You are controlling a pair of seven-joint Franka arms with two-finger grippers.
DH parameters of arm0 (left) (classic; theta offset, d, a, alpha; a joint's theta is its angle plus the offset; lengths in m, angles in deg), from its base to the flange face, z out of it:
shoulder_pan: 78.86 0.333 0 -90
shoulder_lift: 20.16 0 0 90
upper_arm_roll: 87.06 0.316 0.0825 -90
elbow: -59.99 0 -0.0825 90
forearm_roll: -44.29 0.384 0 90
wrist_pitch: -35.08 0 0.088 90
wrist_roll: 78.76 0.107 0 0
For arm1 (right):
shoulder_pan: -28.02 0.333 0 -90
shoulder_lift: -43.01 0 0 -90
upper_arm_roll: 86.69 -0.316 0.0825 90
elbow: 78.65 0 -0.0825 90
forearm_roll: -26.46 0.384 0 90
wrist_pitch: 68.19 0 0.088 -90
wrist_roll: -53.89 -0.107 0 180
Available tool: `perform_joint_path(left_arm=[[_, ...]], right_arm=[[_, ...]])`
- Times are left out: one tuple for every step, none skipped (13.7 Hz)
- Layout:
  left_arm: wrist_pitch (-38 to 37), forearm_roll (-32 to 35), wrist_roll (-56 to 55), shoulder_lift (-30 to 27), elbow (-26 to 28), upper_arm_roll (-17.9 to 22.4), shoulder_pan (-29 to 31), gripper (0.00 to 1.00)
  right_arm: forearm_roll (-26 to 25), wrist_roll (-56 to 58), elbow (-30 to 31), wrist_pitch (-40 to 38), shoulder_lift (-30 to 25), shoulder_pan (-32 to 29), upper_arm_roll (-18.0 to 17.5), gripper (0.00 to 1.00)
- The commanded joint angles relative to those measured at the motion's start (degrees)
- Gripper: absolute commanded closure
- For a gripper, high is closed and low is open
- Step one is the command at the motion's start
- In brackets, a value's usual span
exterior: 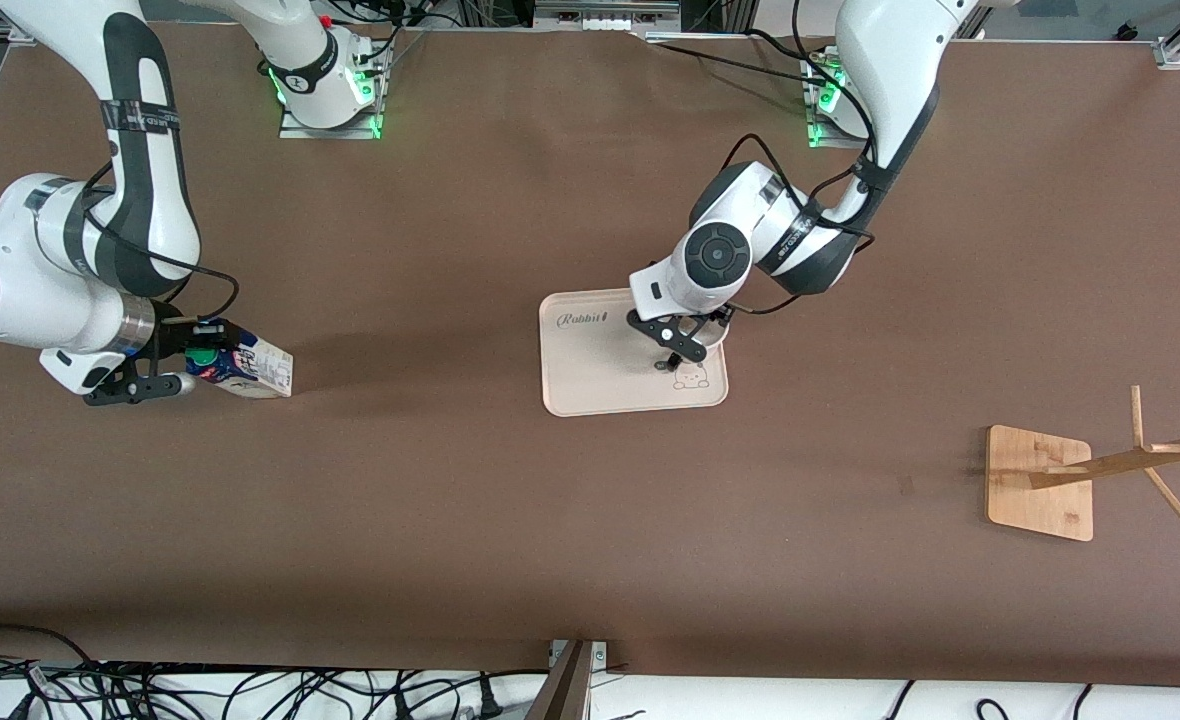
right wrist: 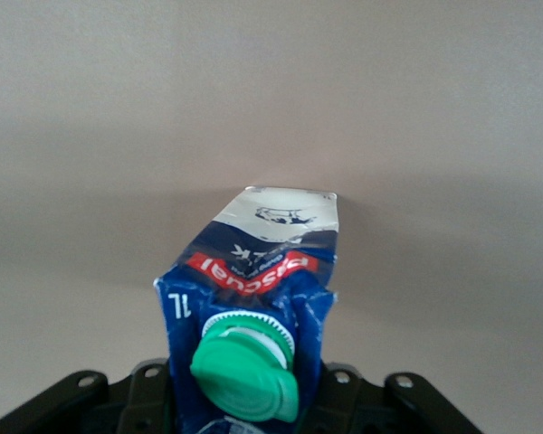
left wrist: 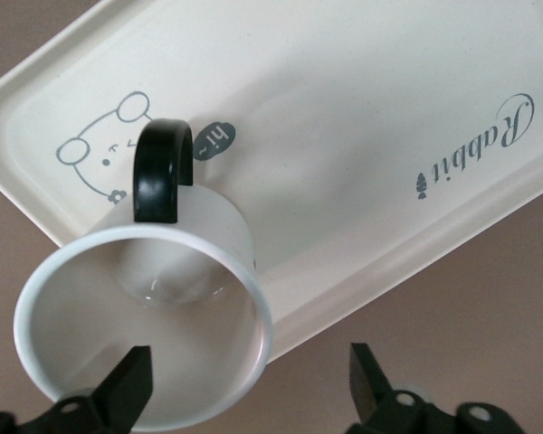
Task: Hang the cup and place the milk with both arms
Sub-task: 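Lower the carton onto the table while the left gripper grasps the mug rim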
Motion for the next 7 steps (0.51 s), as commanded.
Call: perform_joint_path(left_arm=[[0.35,1.11,0.32,0.32,-0.28,0.14,-0.15,0.59],[0.08,1.11,0.06,0.23,-0.28,0.14,0.02,0.82],[-0.62,1.11,-0.29,0.23,-0.45,0.14,-0.06,0.98],[-1.84,1.11,-0.38,0.14,-0.80,0.23,0.20,1.00],[-2.98,0.94,-0.55,-0.12,-0.89,0.40,0.55,1.00],[-3.52,1.02,-0.21,-0.21,-1.24,0.41,0.90,1.00],[-4.13,1.02,-0.12,-0.38,-1.86,0.49,1.08,1.00]], right_arm=[[2.08,0.04,0.83,0.30,-1.20,-0.35,-0.28,0.00],[1.99,0.21,0.04,-0.05,-1.38,-0.35,-0.10,0.00],[1.99,0.56,-1.62,-2.49,-1.55,-0.35,0.16,0.00],[1.90,0.39,-4.51,-6.95,-1.55,-0.35,1.03,0.00],[1.90,-0.22,-7.76,-11.86,-1.47,-0.35,1.65,0.00],[1.56,-0.40,-11.27,-16.35,-1.38,-0.44,2.09,0.00],[1.20,-0.31,-14.35,-20.22,-1.29,-0.79,2.79,0.00]])
